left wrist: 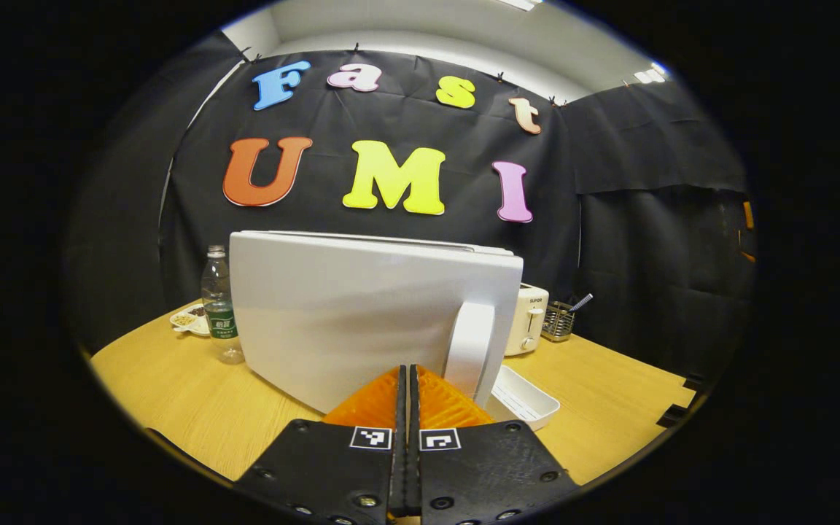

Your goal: Open the microwave oven with the left hand, put the food in, and close the microwave oven.

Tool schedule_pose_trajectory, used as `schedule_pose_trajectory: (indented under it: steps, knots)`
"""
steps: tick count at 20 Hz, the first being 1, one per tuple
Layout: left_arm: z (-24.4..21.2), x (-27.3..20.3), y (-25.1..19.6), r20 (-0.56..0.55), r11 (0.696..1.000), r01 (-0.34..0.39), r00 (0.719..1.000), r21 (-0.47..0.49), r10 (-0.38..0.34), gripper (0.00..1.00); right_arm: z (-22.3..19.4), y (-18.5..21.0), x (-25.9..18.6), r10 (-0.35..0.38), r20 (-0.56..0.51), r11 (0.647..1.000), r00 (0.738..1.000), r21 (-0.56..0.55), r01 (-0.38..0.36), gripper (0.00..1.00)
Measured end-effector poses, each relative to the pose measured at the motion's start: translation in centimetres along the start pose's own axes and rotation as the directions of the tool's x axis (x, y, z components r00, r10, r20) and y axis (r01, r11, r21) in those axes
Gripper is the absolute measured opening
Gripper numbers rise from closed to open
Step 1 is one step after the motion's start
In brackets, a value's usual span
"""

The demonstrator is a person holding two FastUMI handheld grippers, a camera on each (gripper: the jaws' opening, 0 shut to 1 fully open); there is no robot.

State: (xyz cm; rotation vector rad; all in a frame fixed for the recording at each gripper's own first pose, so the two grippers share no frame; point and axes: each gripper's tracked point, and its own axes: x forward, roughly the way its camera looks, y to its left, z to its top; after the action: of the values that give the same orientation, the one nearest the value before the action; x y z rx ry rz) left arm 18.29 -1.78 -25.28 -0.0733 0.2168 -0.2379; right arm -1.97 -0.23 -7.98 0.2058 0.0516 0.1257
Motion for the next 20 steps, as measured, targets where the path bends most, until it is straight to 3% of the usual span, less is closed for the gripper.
schedule_pose_trajectory:
  steps: [2,3,5,6,7,9,10,11,12,13,14,20]
  knots:
    - [0.3,1.4,-0.4,0.003,1.0,0.01,1.0,-0.004,-0.01,0.0,-0.2,-0.5,0.1,-0.004,-0.004,1.0,1.0,0.003,0.004,1.0]
    - [0.4,2.1,-0.5,0.009,1.0,0.012,1.0,0.0,-0.012,0.0,-0.3,-0.7,0.2,-0.005,-0.006,1.0,1.0,0.006,0.005,0.89]
    - [0.6,3.5,-0.7,0.015,1.0,0.013,1.0,0.01,-0.013,0.0,-0.6,-1.1,0.4,-0.008,-0.011,1.0,1.0,0.012,0.008,0.89]
    - [0.4,4.1,-1.1,0.007,1.0,0.018,1.0,0.012,-0.018,0.0,-0.8,-1.4,0.5,-0.009,-0.013,1.0,1.0,0.016,0.009,1.0]
    - [0.3,4.7,-1.4,0.002,1.0,0.027,1.0,0.011,-0.027,0.0,-0.9,-1.6,0.6,-0.01,-0.015,1.0,1.0,0.019,0.01,0.89]
    - [0.9,5.4,-1.6,0.003,1.0,0.021,1.0,0.019,-0.021,0.0,-1.1,-2.0,0.8,-0.007,-0.022,1.0,1.0,0.025,0.008,0.89]
    - [1.2,5.9,-1.7,0.004,1.0,0.017,1.0,0.021,-0.017,0.0,-1.2,-2.2,0.9,-0.006,-0.024,1.0,1.0,0.028,0.007,1.0]
    - [1.2,6.6,-2.1,0.004,1.0,0.018,1.0,0.016,-0.019,0.14,-1.2,-2.4,1.0,-0.007,-0.025,1.0,1.0,0.029,0.008,1.0]
    - [1.3,7.1,-2.2,-0.001,1.0,0.019,1.0,0.019,-0.019,0.0,-1.2,-2.7,1.4,-0.013,-0.027,0.999,1.0,0.029,0.013,0.89]
    - [1.5,7.7,-2.2,-0.009,1.0,0.014,1.0,0.027,-0.014,0.0,-1.4,-3.0,1.6,-0.018,-0.034,1.0,0.999,0.024,0.019,0.89]
    - [1.6,8.2,-2.2,-0.011,0.999,0.012,1.0,0.039,-0.011,0.0,-1.4,-3.1,1.8,-0.02,-0.033,1.0,0.999,0.023,0.021,1.0]
    - [1.6,11.8,-1.9,-0.022,0.999,-0.02,1.0,0.046,0.021,0.0,-1.8,-4.6,3.1,-0.009,-0.037,0.999,0.999,0.034,0.01,1.0]
